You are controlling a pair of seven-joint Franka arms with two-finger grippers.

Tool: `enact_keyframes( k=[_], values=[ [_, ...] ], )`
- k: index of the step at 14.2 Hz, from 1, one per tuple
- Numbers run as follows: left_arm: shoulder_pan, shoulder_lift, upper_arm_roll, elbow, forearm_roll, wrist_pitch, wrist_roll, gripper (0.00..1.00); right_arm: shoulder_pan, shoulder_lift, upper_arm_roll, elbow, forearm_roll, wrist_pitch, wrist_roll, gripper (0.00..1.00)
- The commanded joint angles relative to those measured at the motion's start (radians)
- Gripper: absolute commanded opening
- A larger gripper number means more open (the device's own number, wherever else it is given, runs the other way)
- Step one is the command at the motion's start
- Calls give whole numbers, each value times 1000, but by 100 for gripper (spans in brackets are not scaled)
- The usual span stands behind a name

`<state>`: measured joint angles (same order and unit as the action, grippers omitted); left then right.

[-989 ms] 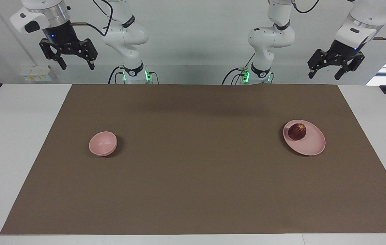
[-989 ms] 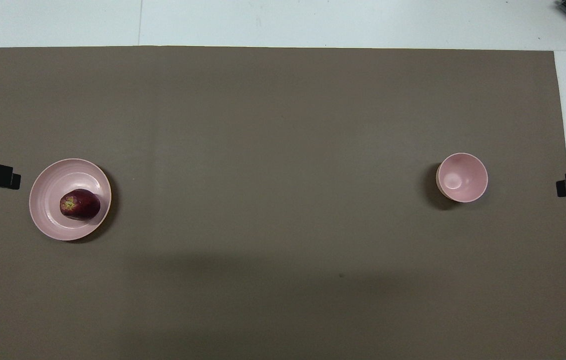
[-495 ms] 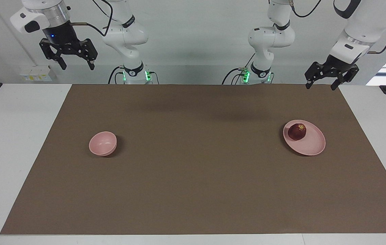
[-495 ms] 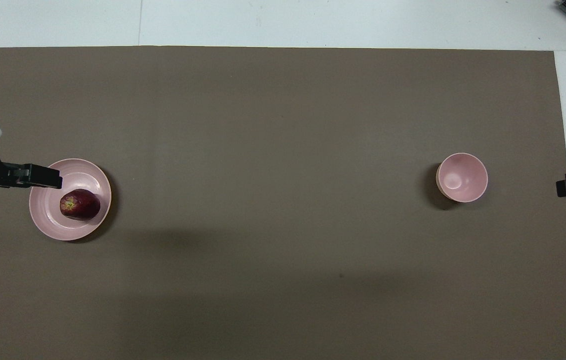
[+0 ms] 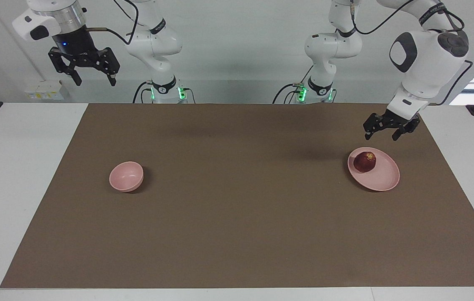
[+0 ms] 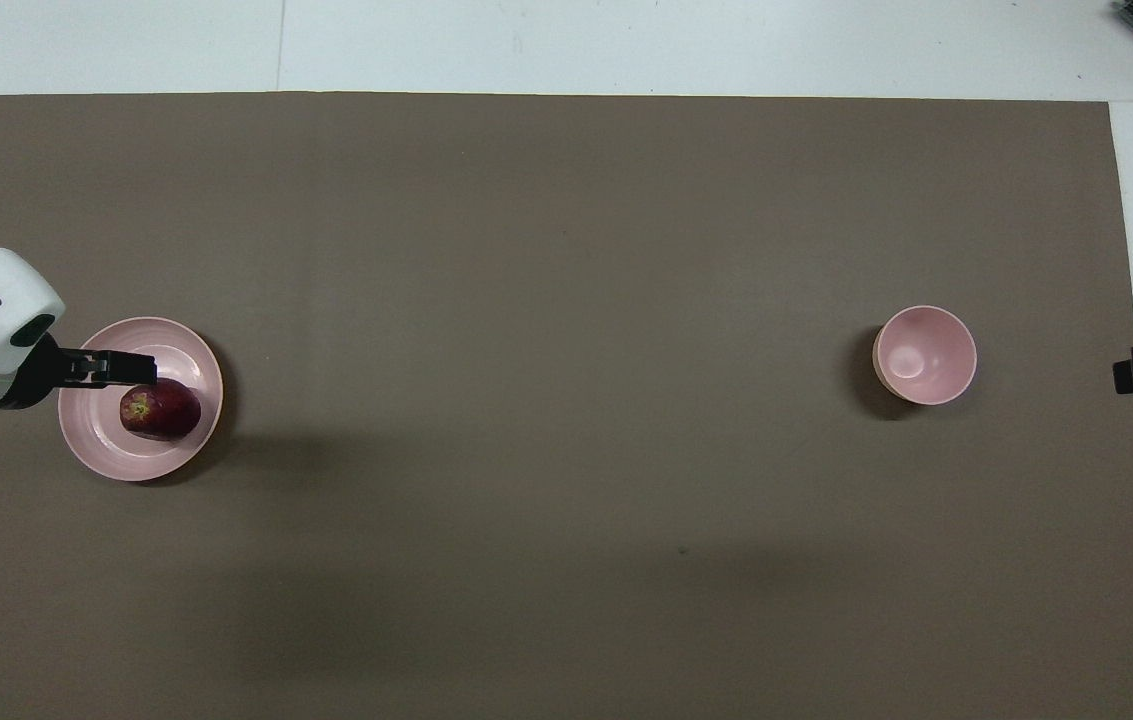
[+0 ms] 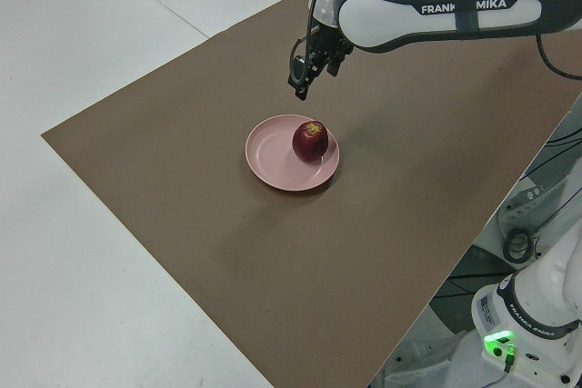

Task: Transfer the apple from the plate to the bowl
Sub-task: 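Reach the left gripper down over the red apple on the plate, then close the left gripper on the red apple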

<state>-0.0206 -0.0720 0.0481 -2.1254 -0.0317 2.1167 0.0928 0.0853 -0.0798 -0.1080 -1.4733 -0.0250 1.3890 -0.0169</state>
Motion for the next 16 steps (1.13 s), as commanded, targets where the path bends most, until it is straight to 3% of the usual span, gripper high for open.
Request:
enact_keyframes(
  k=[1, 5, 11, 16],
  values=[
    [21, 18, -4, -45, -2, 52, 21, 99, -9, -3, 5, 2, 5, -5, -8, 100],
    [22, 50, -4, -122, -2, 159, 25, 91, -9, -3, 4, 2, 5, -5, -8, 100],
    [40, 84, -4, -145, -2, 175, 125, 86, -9, -3, 5, 2, 5, -5, -8, 100],
    [42, 101, -5, -143, -2, 218, 123, 68, -9, -3, 5, 2, 5, -5, -8, 100]
  ],
)
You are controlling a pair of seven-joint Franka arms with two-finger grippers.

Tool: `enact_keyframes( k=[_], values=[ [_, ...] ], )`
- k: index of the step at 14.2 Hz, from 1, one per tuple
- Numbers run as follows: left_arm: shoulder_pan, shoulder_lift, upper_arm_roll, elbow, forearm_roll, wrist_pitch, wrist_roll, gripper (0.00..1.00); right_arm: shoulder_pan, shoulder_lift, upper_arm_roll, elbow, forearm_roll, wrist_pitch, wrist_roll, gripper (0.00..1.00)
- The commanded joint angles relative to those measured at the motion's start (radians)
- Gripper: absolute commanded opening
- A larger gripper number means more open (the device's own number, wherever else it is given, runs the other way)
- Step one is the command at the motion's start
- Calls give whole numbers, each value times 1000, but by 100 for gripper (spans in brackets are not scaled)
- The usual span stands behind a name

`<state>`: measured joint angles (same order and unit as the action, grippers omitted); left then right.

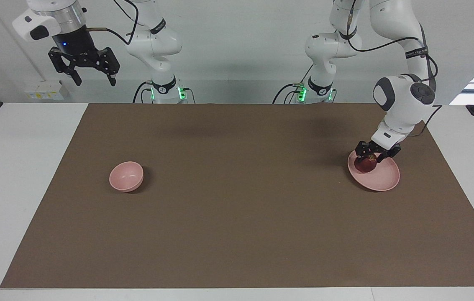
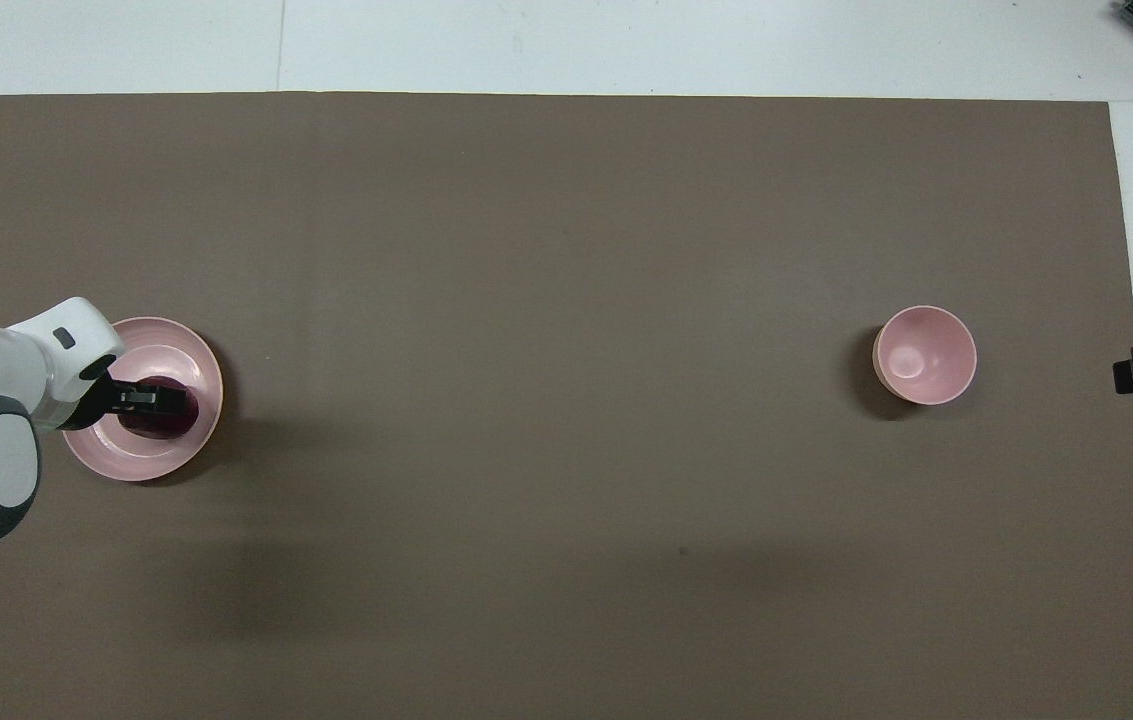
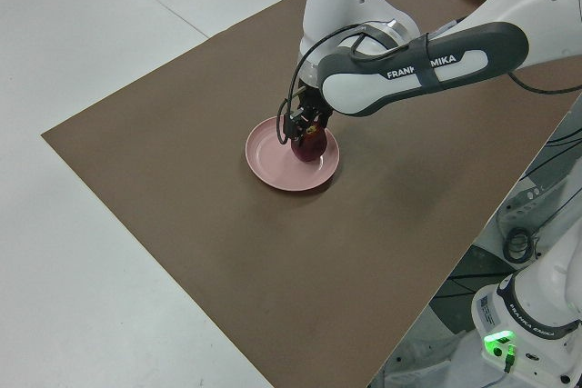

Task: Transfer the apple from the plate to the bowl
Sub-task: 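Close the left gripper on the red apple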

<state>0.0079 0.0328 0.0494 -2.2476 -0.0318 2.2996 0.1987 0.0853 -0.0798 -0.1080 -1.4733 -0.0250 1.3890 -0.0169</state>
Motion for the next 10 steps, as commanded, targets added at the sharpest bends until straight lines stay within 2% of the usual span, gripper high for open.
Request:
enact_keyframes(
  k=[1, 3, 4, 5, 6, 10],
  values=[
    [14, -2, -6, -20, -2, 32, 18, 65, -9, -3, 4, 2, 5, -5, -8, 100],
    [12, -1, -6, -12, -2, 26, 18, 46, -9, -3, 5, 2, 5, -5, -8, 100],
    [12, 1, -6, -4, -2, 20, 18, 31, -9, -3, 4, 2, 5, -5, -8, 100],
    [11, 4, -6, 5, -2, 17, 18, 11, -9, -3, 5, 2, 5, -5, -8, 100],
    [11, 9, -6, 14, -2, 15, 19, 0, -9, -3, 4, 4, 5, -5, -8, 100],
    [1, -5, -11, 89, -5, -125, 19, 0, -9, -3, 4, 2, 5, -5, -8, 100]
  ],
)
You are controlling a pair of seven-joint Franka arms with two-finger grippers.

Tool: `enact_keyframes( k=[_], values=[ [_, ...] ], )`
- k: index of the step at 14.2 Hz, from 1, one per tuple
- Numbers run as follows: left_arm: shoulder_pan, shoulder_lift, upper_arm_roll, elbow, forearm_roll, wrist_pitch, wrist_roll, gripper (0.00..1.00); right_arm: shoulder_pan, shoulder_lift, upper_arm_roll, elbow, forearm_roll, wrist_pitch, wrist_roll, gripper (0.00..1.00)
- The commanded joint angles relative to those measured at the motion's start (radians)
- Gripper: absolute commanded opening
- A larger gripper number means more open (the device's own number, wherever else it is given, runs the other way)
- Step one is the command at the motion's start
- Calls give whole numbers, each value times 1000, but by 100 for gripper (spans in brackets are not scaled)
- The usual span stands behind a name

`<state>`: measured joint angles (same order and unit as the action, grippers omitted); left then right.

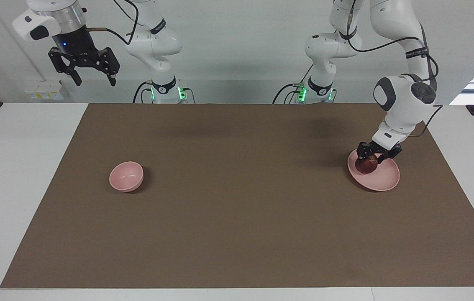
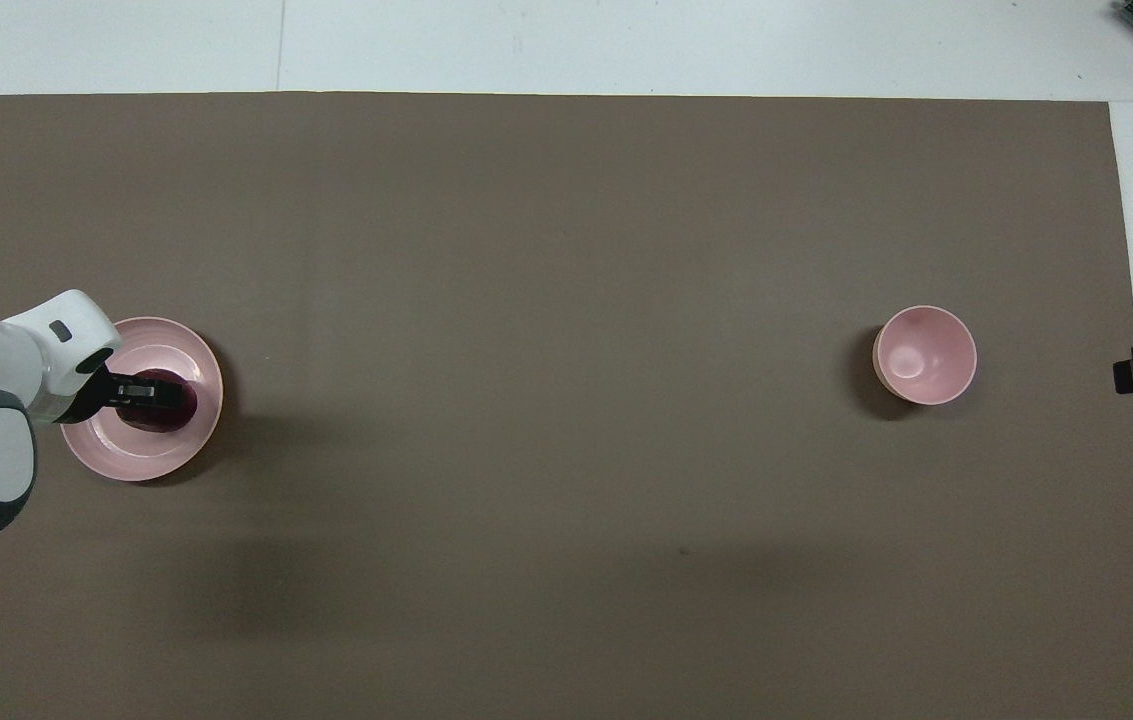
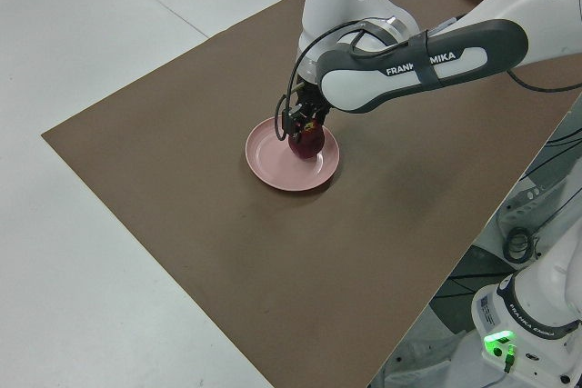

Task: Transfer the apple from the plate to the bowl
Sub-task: 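Close the left gripper on the red apple, then lift the apple with the left gripper while the right gripper approaches it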

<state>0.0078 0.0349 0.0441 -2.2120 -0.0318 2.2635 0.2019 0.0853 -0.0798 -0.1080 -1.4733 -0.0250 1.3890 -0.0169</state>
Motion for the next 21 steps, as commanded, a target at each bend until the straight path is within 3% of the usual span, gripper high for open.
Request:
enact_keyframes(
  k=[1, 3, 9, 14, 17, 21],
  values=[
    [0, -16, -10, 67, -5, -117, 14, 0, -9, -3, 4, 2, 5, -5, -8, 100],
    [-5, -52, -21, 71, -38, -142, 14, 0, -9, -3, 4, 2, 5, -5, -8, 100],
    [-28, -104, -46, 75, -377, -258, 16, 0, -4, -5, 5, 2, 2, -16, -14, 100],
    [-46, -116, -119, 77, -658, -288, 2, 0, -1, -41, 10, -94, 7, 62, -18, 100],
    [-46, -118, -153, 77, -819, -294, -1, 0, -4, -40, 8, -194, 106, 123, 61, 100],
    [-46, -128, -208, 72, -1039, -298, -25, 0, 10, -32, 10, -251, 259, 153, 317, 100]
  ],
)
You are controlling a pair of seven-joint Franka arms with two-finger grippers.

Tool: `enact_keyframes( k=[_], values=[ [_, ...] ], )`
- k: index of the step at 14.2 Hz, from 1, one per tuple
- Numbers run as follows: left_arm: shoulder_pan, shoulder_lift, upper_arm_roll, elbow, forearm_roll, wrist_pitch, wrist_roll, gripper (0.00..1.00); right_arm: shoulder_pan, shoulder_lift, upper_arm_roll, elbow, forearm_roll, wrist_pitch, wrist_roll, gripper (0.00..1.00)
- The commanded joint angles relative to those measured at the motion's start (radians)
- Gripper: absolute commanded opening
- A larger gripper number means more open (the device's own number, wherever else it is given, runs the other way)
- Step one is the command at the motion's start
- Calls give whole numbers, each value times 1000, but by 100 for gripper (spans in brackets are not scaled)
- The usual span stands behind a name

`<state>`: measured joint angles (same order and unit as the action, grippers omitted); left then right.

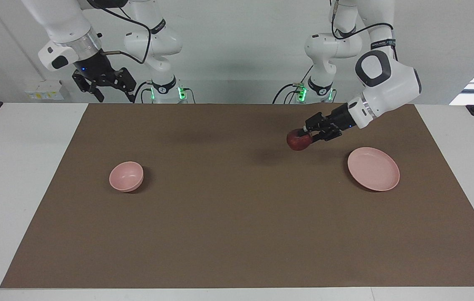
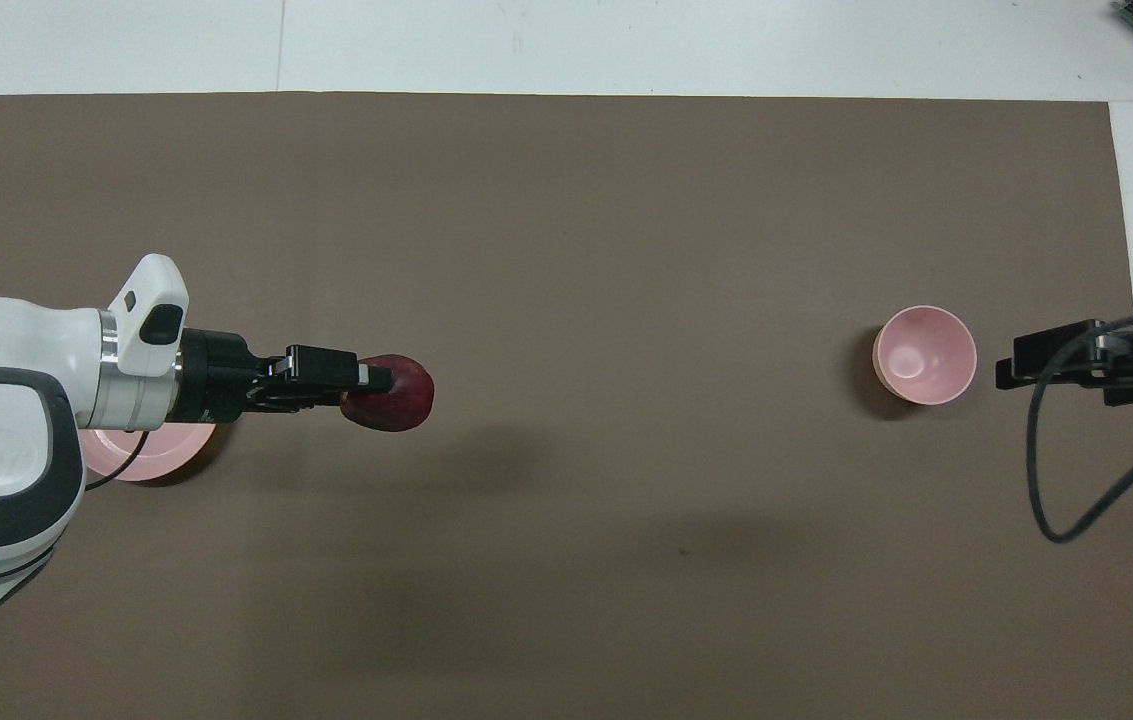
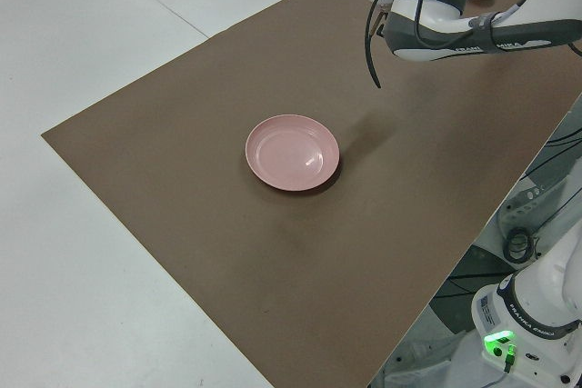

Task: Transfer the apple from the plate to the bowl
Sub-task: 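Lift the apple with the left gripper while the right gripper approaches it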

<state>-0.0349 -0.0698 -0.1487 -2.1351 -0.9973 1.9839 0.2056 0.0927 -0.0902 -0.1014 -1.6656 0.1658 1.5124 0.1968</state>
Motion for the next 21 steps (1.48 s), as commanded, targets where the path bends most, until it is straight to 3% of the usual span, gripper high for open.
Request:
enact_keyframes(
  k=[1, 7, 12, 15, 18, 21],
  values=[
    [-3, -24, -34, -5, -107, -16, -44, 0, 5, -14, 8, -75, 108, 51, 160, 100],
    [-3, -53, -159, -11, -332, 108, -72, 0, 128, 24, 8, -109, 297, 135, 556, 100],
    [-3, -56, -316, -12, -512, 375, -74, 0, 166, 33, 8, -125, 489, 224, 835, 100],
    [-3, -59, -365, -12, -584, 446, -75, 0, 193, 58, 8, -126, 575, 305, 998, 100],
    [-2, -65, -423, -5, -647, 559, -75, 0, 223, 86, 8, -125, 623, 338, 1050, 100],
    [-2, -67, -428, 1, -656, 576, -75, 0, 243, 107, 8, -125, 650, 351, 1050, 100]
  ],
)
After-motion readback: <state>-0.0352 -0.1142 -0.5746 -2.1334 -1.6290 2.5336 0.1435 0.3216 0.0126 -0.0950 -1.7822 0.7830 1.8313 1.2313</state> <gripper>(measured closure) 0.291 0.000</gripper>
